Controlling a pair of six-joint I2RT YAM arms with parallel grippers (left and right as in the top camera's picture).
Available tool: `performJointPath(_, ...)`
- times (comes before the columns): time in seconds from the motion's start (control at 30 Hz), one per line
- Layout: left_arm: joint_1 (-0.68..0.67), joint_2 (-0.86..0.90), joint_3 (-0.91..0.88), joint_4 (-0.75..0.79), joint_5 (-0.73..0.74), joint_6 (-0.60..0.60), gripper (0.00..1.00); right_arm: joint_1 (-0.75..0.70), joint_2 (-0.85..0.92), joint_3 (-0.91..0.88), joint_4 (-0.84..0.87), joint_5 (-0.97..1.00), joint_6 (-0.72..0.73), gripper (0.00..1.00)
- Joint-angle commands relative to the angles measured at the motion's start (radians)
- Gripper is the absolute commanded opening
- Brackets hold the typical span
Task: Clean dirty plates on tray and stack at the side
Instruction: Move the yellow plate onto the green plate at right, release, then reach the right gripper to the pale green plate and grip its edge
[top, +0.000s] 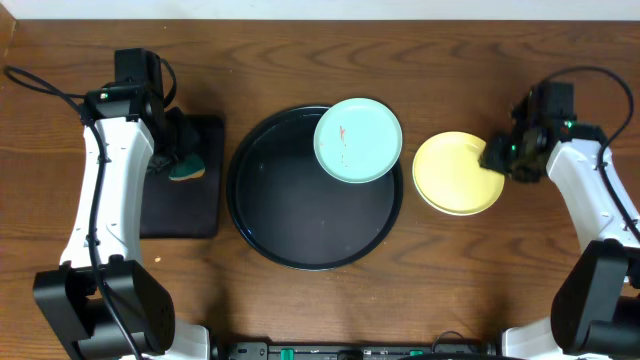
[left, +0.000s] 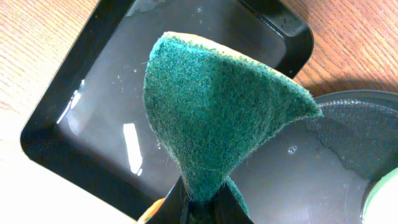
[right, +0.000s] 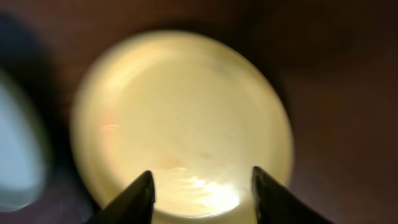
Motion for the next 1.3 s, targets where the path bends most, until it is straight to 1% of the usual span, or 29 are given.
performJointPath(0.0,0.001,-0.004,0.017,-0.002,-0.009,0.009,0.08,0.062,0.005,0.14,-0.005,-0.101,-0.074,0.52)
performJointPath(0.07,0.001,-0.004,0.017,-0.002,-0.009,0.009,0.08,0.106,0.031,0.219,-0.024,-0.1,-0.097,0.57)
performJointPath(0.13,0.001,-0.003,0.017,-0.002,-0.009,0.009,0.07,0.15,0.079,0.303,-0.048,-0.1,-0.127,0.59)
performJointPath(0.2,0.001,-0.003,0.017,-0.003,-0.009,0.009,0.07,0.188,0.143,0.381,-0.073,-0.1,-0.152,0.61)
performJointPath(0.23,0.001,-0.003,0.017,-0.003,-0.009,0.009,0.08,0.219,0.223,0.454,-0.091,-0.101,-0.163,0.6)
performJointPath(0.3,0.001,-0.003,0.017,-0.003,-0.009,0.009,0.07,0.239,0.305,0.51,-0.094,-0.114,-0.163,0.57)
performJointPath(0.37,0.001,-0.003,0.017,-0.003,-0.009,0.009,0.07,0.252,0.385,0.55,-0.092,-0.174,-0.163,0.54)
performJointPath(0.5,0.001,-0.003,0.017,-0.006,-0.009,0.01,0.08,0.27,0.478,0.559,-0.072,-0.231,-0.163,0.4)
performJointPath(0.6,0.001,-0.003,0.017,-0.005,-0.009,0.009,0.08,0.283,0.521,0.558,-0.062,-0.231,-0.164,0.36)
performJointPath(0.73,0.001,-0.003,0.017,-0.006,-0.009,0.009,0.07,0.298,0.551,0.558,-0.055,-0.229,-0.171,0.25)
performJointPath(0.83,0.001,-0.004,0.017,-0.006,-0.009,0.009,0.07,0.304,0.56,0.558,-0.052,-0.227,-0.17,0.16)
performJointPath(0.9,0.001,-0.003,0.017,-0.006,-0.009,0.009,0.07,0.307,0.562,0.556,-0.057,-0.226,-0.169,0.05)
performJointPath(0.93,0.001,-0.003,0.017,-0.006,-0.009,0.009,0.08,0.307,0.562,0.556,-0.061,-0.223,-0.169,0.01)
performJointPath(1.17,-0.001,-0.004,0.017,-0.006,-0.008,0.013,0.07,0.341,0.528,0.559,-0.121,-0.236,-0.139,0.01)
performJointPath(1.27,-0.019,-0.003,0.017,-0.006,-0.004,0.059,0.07,0.377,0.484,0.559,-0.143,-0.235,-0.14,0.01)
